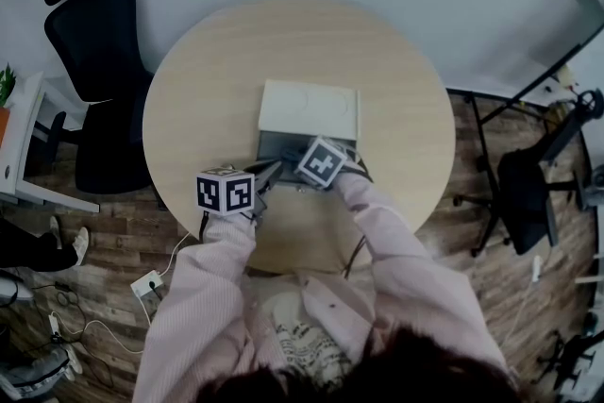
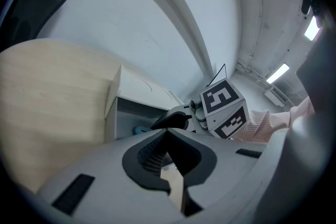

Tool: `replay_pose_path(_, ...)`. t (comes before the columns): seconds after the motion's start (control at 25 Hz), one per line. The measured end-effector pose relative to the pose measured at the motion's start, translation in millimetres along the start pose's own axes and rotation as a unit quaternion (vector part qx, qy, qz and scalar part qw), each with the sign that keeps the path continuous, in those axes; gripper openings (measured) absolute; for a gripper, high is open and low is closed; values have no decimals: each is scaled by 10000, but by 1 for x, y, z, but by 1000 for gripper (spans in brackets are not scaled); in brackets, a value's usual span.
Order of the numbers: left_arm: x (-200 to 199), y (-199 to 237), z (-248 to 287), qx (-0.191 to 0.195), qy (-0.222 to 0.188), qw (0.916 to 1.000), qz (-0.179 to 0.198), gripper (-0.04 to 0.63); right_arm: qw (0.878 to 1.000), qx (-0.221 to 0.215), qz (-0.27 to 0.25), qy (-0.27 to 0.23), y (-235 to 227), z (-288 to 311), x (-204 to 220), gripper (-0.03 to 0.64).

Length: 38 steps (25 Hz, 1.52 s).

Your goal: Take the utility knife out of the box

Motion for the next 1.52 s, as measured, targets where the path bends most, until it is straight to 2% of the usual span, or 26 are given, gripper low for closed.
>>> replay_pose_path(0.2,-1,1,-1,-11,-17,10000,-6,11,10000,-73,5,38,2,1,0,136)
replay_pose_path(0.8,2,-1,-4,-78,-50,10000,-27,9,9995,1,171,-266,0,-7,2,134)
replay_pose_path(1.32,5,-4,-10,-38,-101,9999,-22,9,9948,73,348,-951,6,-31,-6,134)
replay_pose_path(1.52,5,-4,-14,-23,-121,9999,-6,9,9894,371,471,-1320,-5,-40,-7,135)
Point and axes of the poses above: the fingertips, and each gripper's own axes: z forward along the fingers, y to its left, x out of its underside, the point moved 4 cm from there along -z, backward along the fingers, and after that the axes turned 4 degrees about -x, right-handed, at the moved point
